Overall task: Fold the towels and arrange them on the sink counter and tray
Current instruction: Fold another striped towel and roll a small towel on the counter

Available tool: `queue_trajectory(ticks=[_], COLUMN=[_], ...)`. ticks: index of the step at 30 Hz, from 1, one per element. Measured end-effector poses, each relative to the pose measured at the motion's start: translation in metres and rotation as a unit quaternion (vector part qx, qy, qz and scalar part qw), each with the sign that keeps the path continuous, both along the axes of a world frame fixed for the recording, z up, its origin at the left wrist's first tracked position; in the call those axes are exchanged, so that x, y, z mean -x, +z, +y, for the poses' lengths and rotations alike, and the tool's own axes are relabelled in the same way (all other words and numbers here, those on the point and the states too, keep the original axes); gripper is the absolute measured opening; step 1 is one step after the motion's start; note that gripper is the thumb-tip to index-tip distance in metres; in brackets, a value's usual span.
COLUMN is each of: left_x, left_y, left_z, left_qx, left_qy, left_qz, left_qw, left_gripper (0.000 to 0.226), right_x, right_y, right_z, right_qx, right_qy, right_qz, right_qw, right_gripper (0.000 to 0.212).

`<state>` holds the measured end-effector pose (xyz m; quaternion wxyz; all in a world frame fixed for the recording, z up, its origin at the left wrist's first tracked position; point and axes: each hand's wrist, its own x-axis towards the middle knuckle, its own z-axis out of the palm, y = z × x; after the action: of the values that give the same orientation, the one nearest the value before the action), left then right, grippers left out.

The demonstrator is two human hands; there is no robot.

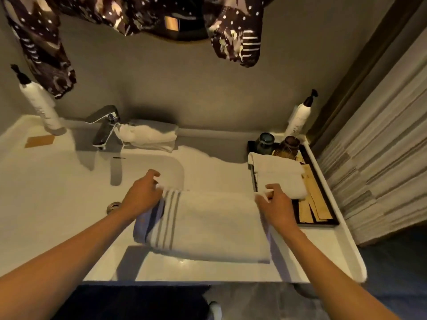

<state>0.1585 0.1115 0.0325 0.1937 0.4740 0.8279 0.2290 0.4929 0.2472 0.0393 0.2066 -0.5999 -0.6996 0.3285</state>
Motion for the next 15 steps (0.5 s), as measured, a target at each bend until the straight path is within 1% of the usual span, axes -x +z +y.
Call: queue_trajectory(ticks=[1, 2, 3, 4, 5, 6, 7, 8, 10, 13, 15], left_x=[-0.008, -0.02, -0.036, -0.056, -0.074, -0.091, -0.106, -0.116, -0.121, -0.119, -0.116], left_y=[-0.011, -0.023, -0.034, -0.045, -0.057, -0.071, -0.084, -0.096, -0.109, -0.112, -0.11], left_z=[0.007, 0.01, 0.011, 0.014, 0.016, 0.019, 0.019, 0.018, 0.016, 0.011, 0.006], left_qx=[-0.035, -0.069, -0.099, -0.114, -0.109, -0.087, -0.057, -0.033, 0.013, 0.029, 0.042], left_qy=[0.019, 0.007, -0.037, -0.1, -0.174, -0.24, -0.286, -0.309, -0.3, -0.288, -0.29], left_qz=[0.081, 0.156, 0.192, 0.203, 0.206, 0.205, 0.199, 0.196, 0.178, 0.198, 0.203], left_qw=[0.996, 0.985, 0.976, 0.967, 0.957, 0.945, 0.936, 0.93, 0.937, 0.937, 0.934], left_gripper=[0.039, 0.039, 0.037, 0.038, 0.044, 0.048, 0.049, 0.05, 0.055, 0.06, 0.064], right_x=[0.005, 0.009, 0.013, 0.02, 0.026, 0.031, 0.034, 0.033, 0.028, 0.024, 0.028], right_y=[-0.012, -0.021, -0.031, -0.043, -0.059, -0.075, -0.09, -0.102, -0.115, -0.121, -0.119], right_z=[0.003, -0.001, -0.007, -0.014, -0.02, -0.024, -0.027, -0.028, -0.024, -0.022, -0.023], right_qx=[-0.05, -0.118, -0.188, -0.242, -0.277, -0.287, -0.273, -0.246, -0.203, -0.209, -0.196], right_qy=[-0.033, -0.034, 0.01, 0.094, 0.191, 0.272, 0.319, 0.335, 0.332, 0.327, 0.322], right_qz=[0.004, 0.005, -0.006, -0.034, -0.074, -0.122, -0.164, -0.195, -0.222, -0.223, -0.227], right_qw=[0.998, 0.992, 0.982, 0.965, 0.939, 0.91, 0.893, 0.889, 0.894, 0.894, 0.898], right_gripper=[0.034, 0.031, 0.028, 0.027, 0.029, 0.033, 0.038, 0.044, 0.053, 0.057, 0.058])
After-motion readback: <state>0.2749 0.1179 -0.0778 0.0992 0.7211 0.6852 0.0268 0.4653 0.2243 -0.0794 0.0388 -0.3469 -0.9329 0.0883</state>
